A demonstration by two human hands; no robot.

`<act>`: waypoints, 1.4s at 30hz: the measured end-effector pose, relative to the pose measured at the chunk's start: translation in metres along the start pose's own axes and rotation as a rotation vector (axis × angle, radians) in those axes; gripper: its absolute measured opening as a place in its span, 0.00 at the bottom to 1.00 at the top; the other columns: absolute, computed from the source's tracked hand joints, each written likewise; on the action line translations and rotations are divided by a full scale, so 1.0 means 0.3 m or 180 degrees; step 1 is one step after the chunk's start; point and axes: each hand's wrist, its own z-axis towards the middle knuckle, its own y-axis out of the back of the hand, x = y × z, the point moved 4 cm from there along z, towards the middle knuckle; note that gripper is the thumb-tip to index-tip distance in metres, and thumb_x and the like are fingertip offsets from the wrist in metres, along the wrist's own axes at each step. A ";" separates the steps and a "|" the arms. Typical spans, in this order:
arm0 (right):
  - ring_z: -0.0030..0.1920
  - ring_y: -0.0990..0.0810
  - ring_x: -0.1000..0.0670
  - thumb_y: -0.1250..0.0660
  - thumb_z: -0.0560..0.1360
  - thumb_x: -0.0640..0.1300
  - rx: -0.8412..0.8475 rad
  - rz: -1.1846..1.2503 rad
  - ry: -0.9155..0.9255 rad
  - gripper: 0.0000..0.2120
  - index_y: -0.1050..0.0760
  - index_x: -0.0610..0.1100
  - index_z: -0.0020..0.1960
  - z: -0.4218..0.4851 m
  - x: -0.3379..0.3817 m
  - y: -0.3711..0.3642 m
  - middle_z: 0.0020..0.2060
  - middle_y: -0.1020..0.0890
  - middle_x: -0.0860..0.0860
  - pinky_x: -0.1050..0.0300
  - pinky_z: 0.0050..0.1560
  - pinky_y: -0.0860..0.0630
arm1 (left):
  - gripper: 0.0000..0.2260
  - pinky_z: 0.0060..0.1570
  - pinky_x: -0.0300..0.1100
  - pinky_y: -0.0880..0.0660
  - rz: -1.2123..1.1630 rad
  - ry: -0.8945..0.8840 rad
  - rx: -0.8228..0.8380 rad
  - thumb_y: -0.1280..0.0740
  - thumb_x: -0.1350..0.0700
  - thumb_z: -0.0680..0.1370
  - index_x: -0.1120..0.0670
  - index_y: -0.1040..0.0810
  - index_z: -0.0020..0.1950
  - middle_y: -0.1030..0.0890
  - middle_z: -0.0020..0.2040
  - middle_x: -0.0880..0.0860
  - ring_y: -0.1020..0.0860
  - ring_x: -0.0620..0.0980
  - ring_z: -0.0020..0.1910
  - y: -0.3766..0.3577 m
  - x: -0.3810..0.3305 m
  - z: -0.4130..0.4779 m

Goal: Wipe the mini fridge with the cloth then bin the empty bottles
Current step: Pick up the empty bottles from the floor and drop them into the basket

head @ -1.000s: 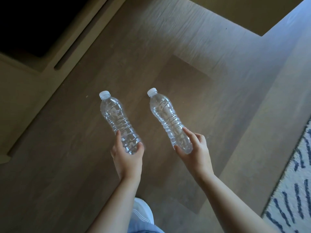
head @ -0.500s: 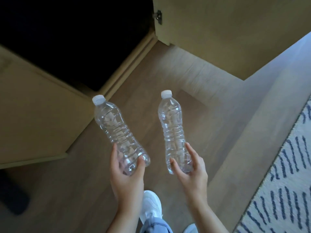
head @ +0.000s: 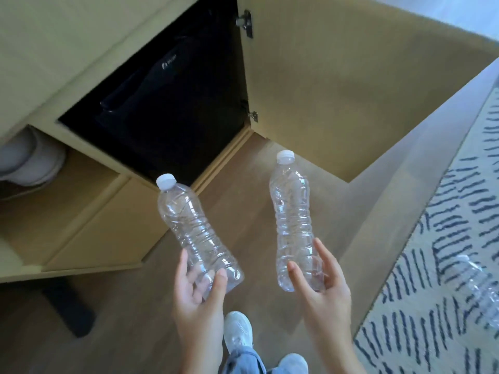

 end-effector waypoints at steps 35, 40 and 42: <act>0.53 0.22 0.56 0.29 0.61 0.57 -0.0818 -0.0071 0.0417 0.25 0.31 0.67 0.56 -0.624 0.995 0.834 0.53 0.23 0.58 0.59 0.51 0.25 | 0.32 0.43 0.39 0.23 0.0605 -0.0365 0.3084 0.28 0.43 0.58 0.38 0.32 0.61 0.21 0.56 0.52 0.20 0.45 0.53 -0.194 -0.933 -0.662; 0.40 0.20 0.59 0.30 0.54 0.71 -0.1007 -0.0069 0.0523 0.33 0.31 0.66 0.58 -0.664 1.077 0.848 0.48 0.21 0.52 0.67 0.39 0.23 | 0.32 0.42 0.39 0.23 0.0735 -0.0401 0.3371 0.28 0.41 0.58 0.35 0.33 0.61 0.22 0.56 0.50 0.21 0.42 0.52 -0.225 -1.024 -0.646; 0.40 0.20 0.60 0.29 0.55 0.70 -0.1089 -0.0038 0.0573 0.33 0.31 0.64 0.58 -0.664 1.098 0.859 0.48 0.21 0.51 0.68 0.39 0.23 | 0.32 0.40 0.38 0.23 0.0756 -0.0426 0.3491 0.28 0.42 0.59 0.37 0.33 0.62 0.22 0.55 0.49 0.21 0.40 0.50 -0.258 -1.053 -0.649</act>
